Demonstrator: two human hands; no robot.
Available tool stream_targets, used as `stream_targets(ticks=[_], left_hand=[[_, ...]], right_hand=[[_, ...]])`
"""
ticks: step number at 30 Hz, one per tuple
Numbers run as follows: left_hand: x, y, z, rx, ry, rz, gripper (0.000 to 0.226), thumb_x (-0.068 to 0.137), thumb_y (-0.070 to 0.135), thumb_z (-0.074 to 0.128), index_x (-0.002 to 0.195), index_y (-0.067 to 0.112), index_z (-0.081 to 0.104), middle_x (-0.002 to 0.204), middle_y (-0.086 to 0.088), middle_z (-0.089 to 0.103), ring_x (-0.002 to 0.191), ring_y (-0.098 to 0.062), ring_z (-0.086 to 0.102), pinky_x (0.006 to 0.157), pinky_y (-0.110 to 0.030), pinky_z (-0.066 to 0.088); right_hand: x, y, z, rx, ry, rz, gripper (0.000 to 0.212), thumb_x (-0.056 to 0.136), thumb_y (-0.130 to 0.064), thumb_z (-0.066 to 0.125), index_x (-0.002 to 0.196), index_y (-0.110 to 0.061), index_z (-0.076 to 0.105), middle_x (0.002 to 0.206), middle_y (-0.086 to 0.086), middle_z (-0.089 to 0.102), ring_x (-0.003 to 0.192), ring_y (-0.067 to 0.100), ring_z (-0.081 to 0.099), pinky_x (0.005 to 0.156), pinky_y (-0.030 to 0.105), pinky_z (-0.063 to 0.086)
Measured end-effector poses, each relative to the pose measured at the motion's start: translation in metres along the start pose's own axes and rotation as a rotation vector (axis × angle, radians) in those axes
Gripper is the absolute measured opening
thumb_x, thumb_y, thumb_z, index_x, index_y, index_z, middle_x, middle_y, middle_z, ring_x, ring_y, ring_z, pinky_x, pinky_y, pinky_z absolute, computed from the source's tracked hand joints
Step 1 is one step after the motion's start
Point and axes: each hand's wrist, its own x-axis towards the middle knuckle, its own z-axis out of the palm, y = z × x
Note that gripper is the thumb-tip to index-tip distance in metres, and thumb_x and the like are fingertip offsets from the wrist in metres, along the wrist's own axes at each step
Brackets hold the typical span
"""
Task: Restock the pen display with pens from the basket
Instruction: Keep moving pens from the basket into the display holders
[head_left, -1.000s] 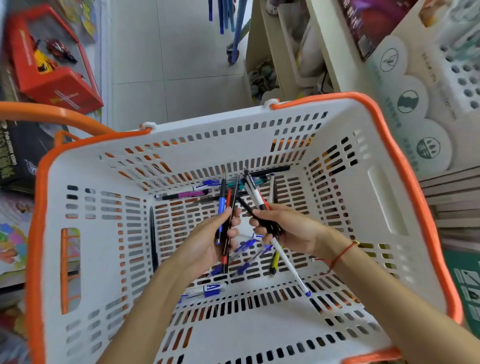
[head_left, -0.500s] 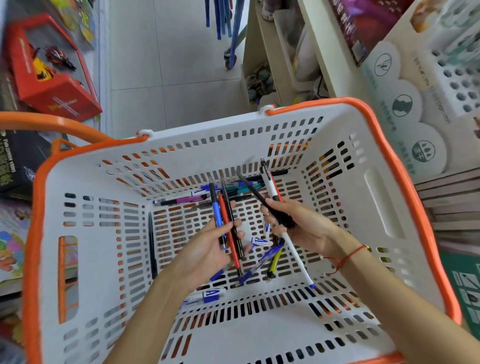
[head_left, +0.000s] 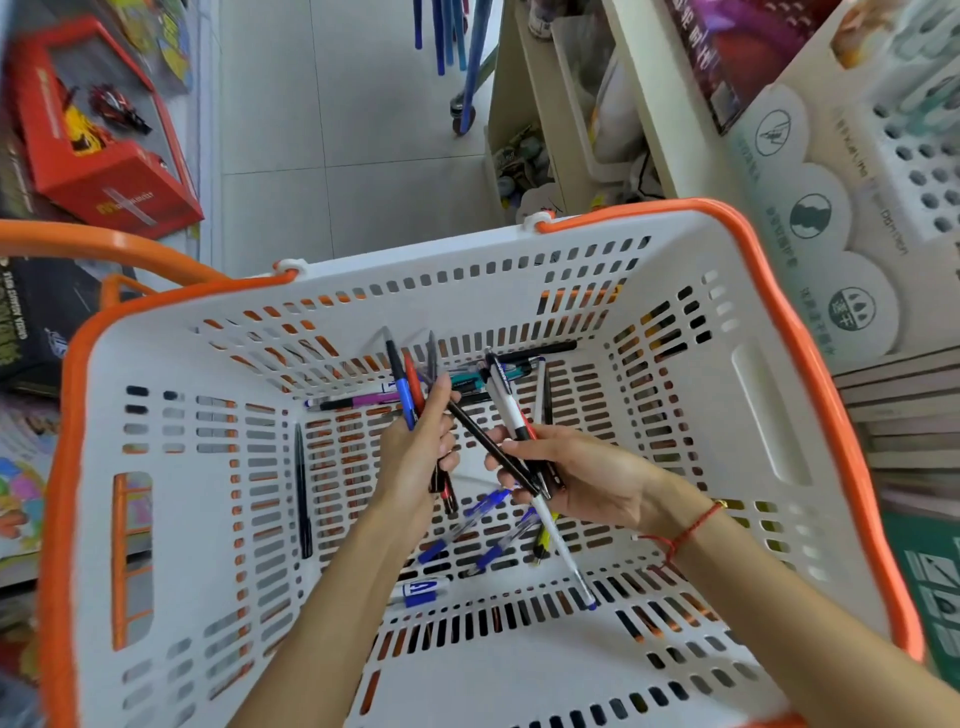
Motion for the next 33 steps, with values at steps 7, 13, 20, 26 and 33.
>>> stream_targets(ticks=[7,13,20,26,33], left_hand=[[0.004,0.003,-0.001,-0.164,0.064,-0.149,0.025,0.095,0.037,0.053,0.086,0.016,0.062,0.069,0.002,0.043,0.066,-0.009,0.043,0.065,-0.028,0.046],[0.005,0.01,-0.01,-0.078,-0.098,-0.224,0.024,0.096,0.035,0.051,0.102,0.013,0.061,0.112,-0.004,0.063,0.112,-0.018,0.057,0.103,-0.056,0.043],[-0.006,0.002,-0.002,0.264,-0.325,-0.344,0.029,0.098,0.026,0.051,0.118,0.005,0.053,0.111,-0.011,0.071,0.099,-0.024,0.07,0.09,-0.043,0.055],[-0.007,-0.016,0.007,0.464,-0.385,-0.247,0.046,0.096,0.048,0.047,0.133,0.02,0.045,0.12,0.0,0.059,0.111,-0.016,0.06,0.109,-0.048,0.041],[0.002,-0.015,0.001,0.24,-0.109,-0.056,0.02,0.101,0.037,0.043,0.107,0.021,0.053,0.061,0.007,0.042,0.052,-0.005,0.039,0.054,-0.019,0.038]], right_hand=[[0.013,0.013,-0.009,0.135,0.325,-0.047,0.019,0.099,0.001,0.047,0.117,0.005,0.052,0.102,0.017,0.066,0.086,0.021,0.069,0.081,0.032,0.057],[0.01,0.005,-0.019,0.179,0.392,-0.106,0.024,0.102,-0.004,0.044,0.122,0.003,0.054,0.094,0.011,0.074,0.082,0.016,0.073,0.076,0.027,0.059],[0.013,0.0,-0.007,-0.051,0.319,-0.26,0.025,0.102,-0.017,0.048,0.117,-0.004,0.062,0.112,-0.004,0.072,0.107,0.007,0.064,0.085,0.023,0.046],[0.016,0.003,0.0,0.046,0.238,-0.285,0.013,0.102,-0.02,0.048,0.109,-0.01,0.054,0.119,0.002,0.07,0.096,0.01,0.068,0.07,0.021,0.054],[0.019,0.011,-0.015,-0.484,0.546,-0.325,0.017,0.102,-0.017,0.046,0.116,-0.007,0.049,0.084,0.006,0.055,0.061,0.011,0.05,0.051,0.016,0.046]])
